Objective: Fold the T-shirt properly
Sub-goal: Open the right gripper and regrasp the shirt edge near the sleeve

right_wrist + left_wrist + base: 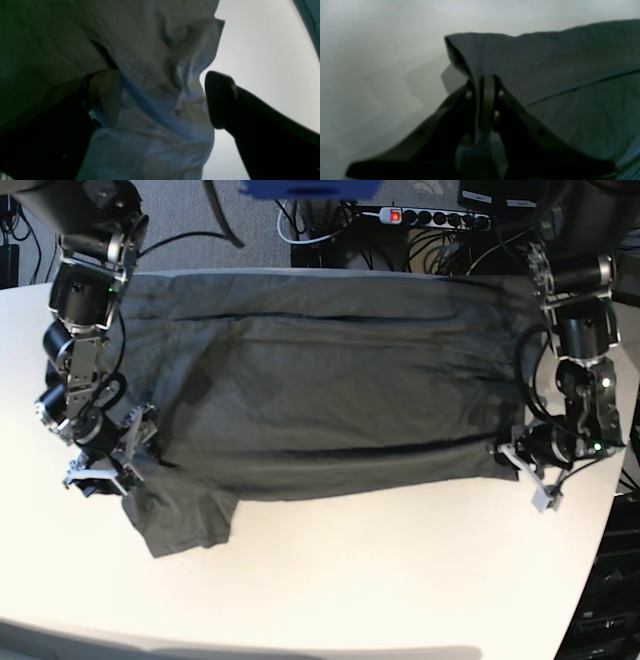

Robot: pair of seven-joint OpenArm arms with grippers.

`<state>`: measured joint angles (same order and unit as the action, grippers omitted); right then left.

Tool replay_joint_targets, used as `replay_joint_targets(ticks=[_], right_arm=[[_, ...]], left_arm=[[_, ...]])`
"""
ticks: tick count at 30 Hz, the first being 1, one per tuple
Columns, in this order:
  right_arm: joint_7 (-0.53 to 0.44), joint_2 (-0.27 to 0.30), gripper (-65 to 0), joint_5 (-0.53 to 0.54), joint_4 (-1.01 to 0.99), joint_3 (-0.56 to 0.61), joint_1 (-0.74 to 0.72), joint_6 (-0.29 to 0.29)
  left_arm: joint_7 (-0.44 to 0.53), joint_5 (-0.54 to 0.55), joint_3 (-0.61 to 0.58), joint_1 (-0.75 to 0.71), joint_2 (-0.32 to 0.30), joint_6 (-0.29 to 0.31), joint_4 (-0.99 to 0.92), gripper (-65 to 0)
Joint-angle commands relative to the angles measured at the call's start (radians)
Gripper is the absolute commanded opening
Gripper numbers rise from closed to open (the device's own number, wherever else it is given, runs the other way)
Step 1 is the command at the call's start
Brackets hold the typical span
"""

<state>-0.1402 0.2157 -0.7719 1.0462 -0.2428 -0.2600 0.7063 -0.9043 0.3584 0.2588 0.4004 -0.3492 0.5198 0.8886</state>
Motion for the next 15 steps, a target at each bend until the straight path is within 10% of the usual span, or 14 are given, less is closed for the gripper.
replay_joint_targets(ticks=[1, 9, 15], right_arm=[[-0.011, 0.014, -15.1, 0.009, 0.013, -0.003, -0.023, -0.008], [-0.006, 0.017, -17.6, 0.009, 0.013, -0.003, -0.025, -0.008], [-0.006, 0.001, -47.3, 0.009, 0.013, -0.033, -0.025, -0.008]], left_arm=[[0.014, 0.011, 0.004, 0.028, -0.015, 0.001, 0.019, -60.9], [0.014, 0.011, 0.004, 0.028, -0.015, 0.001, 0.019, -60.9], [0.012, 0.011, 0.004, 0.028, -0.015, 0.001, 0.019, -60.9]])
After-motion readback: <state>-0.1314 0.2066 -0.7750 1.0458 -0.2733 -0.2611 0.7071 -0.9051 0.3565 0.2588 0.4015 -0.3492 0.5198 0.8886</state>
